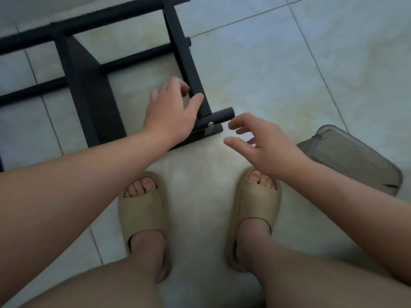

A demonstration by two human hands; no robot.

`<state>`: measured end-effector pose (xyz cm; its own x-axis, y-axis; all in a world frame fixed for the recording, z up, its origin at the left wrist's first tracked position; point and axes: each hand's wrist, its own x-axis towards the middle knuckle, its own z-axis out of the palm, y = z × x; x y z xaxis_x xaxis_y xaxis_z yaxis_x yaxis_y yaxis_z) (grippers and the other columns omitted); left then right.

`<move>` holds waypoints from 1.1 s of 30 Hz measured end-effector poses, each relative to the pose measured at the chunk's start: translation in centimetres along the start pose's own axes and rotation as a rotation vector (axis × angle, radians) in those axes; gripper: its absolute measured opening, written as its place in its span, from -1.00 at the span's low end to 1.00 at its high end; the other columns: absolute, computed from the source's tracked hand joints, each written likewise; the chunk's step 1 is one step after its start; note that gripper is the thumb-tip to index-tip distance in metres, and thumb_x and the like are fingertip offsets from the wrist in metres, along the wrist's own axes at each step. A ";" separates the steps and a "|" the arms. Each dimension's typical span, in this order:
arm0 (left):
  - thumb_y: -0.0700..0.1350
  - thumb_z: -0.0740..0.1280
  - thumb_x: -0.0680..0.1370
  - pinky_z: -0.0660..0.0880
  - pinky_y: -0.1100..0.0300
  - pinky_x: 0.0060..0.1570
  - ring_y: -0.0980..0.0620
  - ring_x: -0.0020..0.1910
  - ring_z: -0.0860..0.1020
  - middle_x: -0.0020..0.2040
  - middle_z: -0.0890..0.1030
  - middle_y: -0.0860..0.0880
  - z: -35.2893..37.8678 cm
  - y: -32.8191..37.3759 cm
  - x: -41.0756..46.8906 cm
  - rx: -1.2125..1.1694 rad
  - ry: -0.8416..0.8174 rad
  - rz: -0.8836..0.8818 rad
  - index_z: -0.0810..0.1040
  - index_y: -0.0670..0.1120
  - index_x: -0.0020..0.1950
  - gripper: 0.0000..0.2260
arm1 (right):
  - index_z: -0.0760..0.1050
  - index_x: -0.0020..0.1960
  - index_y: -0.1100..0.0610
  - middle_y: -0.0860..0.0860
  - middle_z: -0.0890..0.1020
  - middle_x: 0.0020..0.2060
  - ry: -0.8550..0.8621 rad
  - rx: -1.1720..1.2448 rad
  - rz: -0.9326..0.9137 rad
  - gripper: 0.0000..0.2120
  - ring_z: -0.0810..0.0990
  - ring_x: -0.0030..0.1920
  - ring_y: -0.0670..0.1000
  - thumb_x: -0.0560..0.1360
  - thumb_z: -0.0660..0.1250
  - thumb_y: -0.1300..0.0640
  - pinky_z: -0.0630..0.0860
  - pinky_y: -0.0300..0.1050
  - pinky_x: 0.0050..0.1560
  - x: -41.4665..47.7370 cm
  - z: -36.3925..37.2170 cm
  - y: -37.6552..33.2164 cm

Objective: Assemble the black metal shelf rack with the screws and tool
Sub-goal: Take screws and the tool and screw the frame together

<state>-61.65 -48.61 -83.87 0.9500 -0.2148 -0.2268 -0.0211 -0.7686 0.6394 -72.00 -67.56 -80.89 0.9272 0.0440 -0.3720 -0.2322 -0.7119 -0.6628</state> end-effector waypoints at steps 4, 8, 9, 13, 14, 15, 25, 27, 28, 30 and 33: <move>0.10 0.26 0.59 0.29 -0.02 0.22 -0.14 0.31 0.35 0.27 0.50 -0.04 -0.5 4.2 -2.2 0.180 0.057 0.260 0.48 -0.05 0.25 -0.68 | 0.37 0.52 0.04 -0.05 0.42 0.49 0.043 -0.192 -0.056 -0.50 0.29 0.51 -0.02 0.63 0.28 -0.10 0.23 -0.10 0.49 -4.8 -2.9 2.7; 0.07 0.27 0.60 0.29 -0.05 0.25 -0.13 0.34 0.33 0.33 0.47 -0.05 0.4 9.4 -4.2 0.287 -0.053 0.496 0.47 -0.06 0.28 -0.68 | 0.23 0.61 0.01 -0.01 0.21 0.61 0.074 -0.355 -0.011 -0.40 0.07 0.63 0.09 0.63 0.27 -0.11 0.07 0.07 0.59 -9.0 -5.4 6.9; 0.08 0.26 0.61 0.31 -0.05 0.25 -0.13 0.33 0.33 0.34 0.46 -0.05 0.8 10.6 -4.6 0.312 -0.129 0.528 0.45 -0.06 0.30 -0.67 | 0.22 0.61 -0.01 -0.01 0.19 0.62 0.083 -0.368 0.015 -0.40 0.05 0.64 0.09 0.63 0.27 -0.11 0.07 0.09 0.59 -10.0 -5.9 8.0; 0.16 0.18 0.63 0.43 -0.09 0.23 -0.11 0.33 0.39 0.42 0.39 -0.05 3.4 14.2 -5.1 0.521 -0.478 0.629 0.31 -0.01 0.43 -0.57 | 0.20 0.62 -0.07 0.00 0.21 0.61 0.092 -0.395 0.140 -0.42 0.10 0.62 0.11 0.64 0.27 -0.09 0.16 0.16 0.56 -12.5 -7.5 12.8; 0.17 0.18 0.63 0.44 -0.10 0.23 -0.10 0.34 0.40 0.44 0.38 -0.03 4.2 14.8 -5.2 0.560 -0.564 0.619 0.28 0.01 0.47 -0.54 | 0.20 0.62 -0.08 0.00 0.23 0.61 0.085 -0.385 0.181 -0.43 0.13 0.61 0.10 0.65 0.26 -0.08 0.18 0.16 0.55 -12.9 -7.8 14.0; 0.18 0.18 0.63 0.44 -0.09 0.24 -0.10 0.35 0.42 0.45 0.37 -0.02 5.2 15.2 -5.2 0.582 -0.645 0.595 0.24 0.02 0.49 -0.53 | 0.20 0.62 -0.08 0.00 0.26 0.60 0.070 -0.371 0.218 -0.44 0.17 0.60 0.10 0.66 0.25 -0.07 0.21 0.14 0.54 -13.1 -7.9 15.3; 0.08 0.25 0.64 0.55 0.05 0.04 -0.11 0.00 0.64 0.08 0.65 -0.12 15.4 14.6 -5.3 0.266 -0.876 0.022 0.17 -0.08 0.55 -0.45 | 0.49 0.42 -0.02 0.04 0.61 0.30 -0.095 -0.255 0.472 -0.63 0.55 0.30 0.12 0.62 0.30 0.07 0.51 0.01 0.27 -10.2 -5.5 23.0; 0.02 0.26 0.64 0.59 0.03 -0.09 -0.13 -0.11 0.67 -0.05 0.67 -0.11 16.4 14.2 -5.5 0.170 -0.840 -0.027 0.34 -0.07 0.40 -0.63 | 0.52 0.38 -0.03 0.05 0.64 0.25 -0.134 -0.264 0.501 -0.63 0.59 0.25 0.14 0.58 0.33 0.11 0.54 0.04 0.25 -9.4 -5.1 24.0; -0.01 0.26 0.63 0.59 0.02 -0.12 -0.14 -0.13 0.68 -0.10 0.67 -0.12 16.7 14.0 -5.6 0.132 -0.823 -0.038 0.40 -0.08 0.30 -0.73 | 0.53 0.37 -0.03 0.06 0.64 0.23 -0.160 -0.273 0.505 -0.63 0.60 0.23 0.15 0.57 0.36 0.12 0.54 0.05 0.24 -9.1 -5.0 24.4; -0.05 0.27 0.63 0.61 -0.03 -0.10 -0.16 -0.13 0.68 -0.14 0.67 -0.13 17.1 13.6 -5.5 0.074 -0.804 -0.053 0.42 -0.05 0.12 -0.87 | 0.54 0.35 0.01 0.07 0.65 0.21 -0.232 -0.320 0.486 -0.63 0.61 0.20 0.16 0.55 0.41 0.09 0.55 0.05 0.21 -8.6 -4.5 24.9; -0.07 0.29 0.62 0.61 -0.04 -0.06 -0.16 -0.10 0.68 -0.10 0.67 -0.15 17.1 13.3 -5.3 0.025 -0.808 -0.065 0.39 -0.01 0.04 -0.91 | 0.48 0.35 0.07 0.10 0.64 0.20 -0.297 -0.389 0.456 -0.58 0.60 0.19 0.17 0.54 0.43 0.02 0.56 0.05 0.15 -8.2 -3.4 25.3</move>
<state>-72.31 -68.04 -86.74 0.4309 -0.5312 -0.7295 0.0104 -0.8054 0.5927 -84.49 -88.30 -92.34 0.6280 -0.1694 -0.7595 -0.4071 -0.9033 -0.1352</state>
